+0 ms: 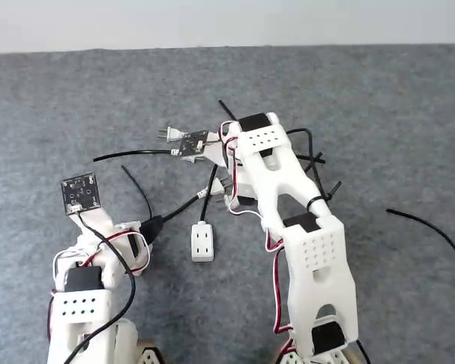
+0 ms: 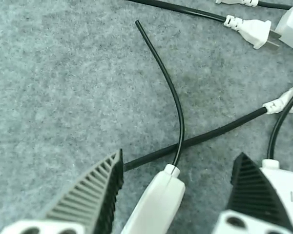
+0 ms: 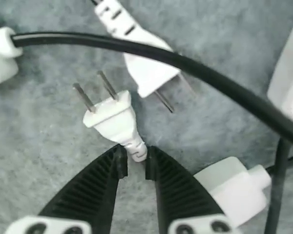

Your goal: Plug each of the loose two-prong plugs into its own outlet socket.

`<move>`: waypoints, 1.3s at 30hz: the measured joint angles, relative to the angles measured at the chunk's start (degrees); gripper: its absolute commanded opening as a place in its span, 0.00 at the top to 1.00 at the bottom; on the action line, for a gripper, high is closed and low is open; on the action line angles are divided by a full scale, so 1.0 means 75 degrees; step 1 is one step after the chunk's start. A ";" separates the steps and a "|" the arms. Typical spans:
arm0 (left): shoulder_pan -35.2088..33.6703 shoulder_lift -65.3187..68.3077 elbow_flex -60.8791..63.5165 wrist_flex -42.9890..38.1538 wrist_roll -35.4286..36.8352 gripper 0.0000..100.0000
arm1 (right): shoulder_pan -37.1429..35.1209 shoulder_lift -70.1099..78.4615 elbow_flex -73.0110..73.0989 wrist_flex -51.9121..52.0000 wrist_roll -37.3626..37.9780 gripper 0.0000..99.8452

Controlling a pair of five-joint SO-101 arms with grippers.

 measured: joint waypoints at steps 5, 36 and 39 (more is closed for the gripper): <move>0.0000 0.0000 0.0047 -0.0270 0.0000 0.67 | 0.0035 -0.0375 0.0012 0.0434 -0.0703 0.99; 0.0000 -0.0047 0.0270 -0.0656 0.0000 0.67 | 0.4665 -0.3071 0.1653 0.2145 -0.3130 0.99; 0.0000 -0.0047 0.0270 -0.0656 0.0000 0.67 | 0.4501 -0.3364 0.2848 0.2145 -0.1664 0.98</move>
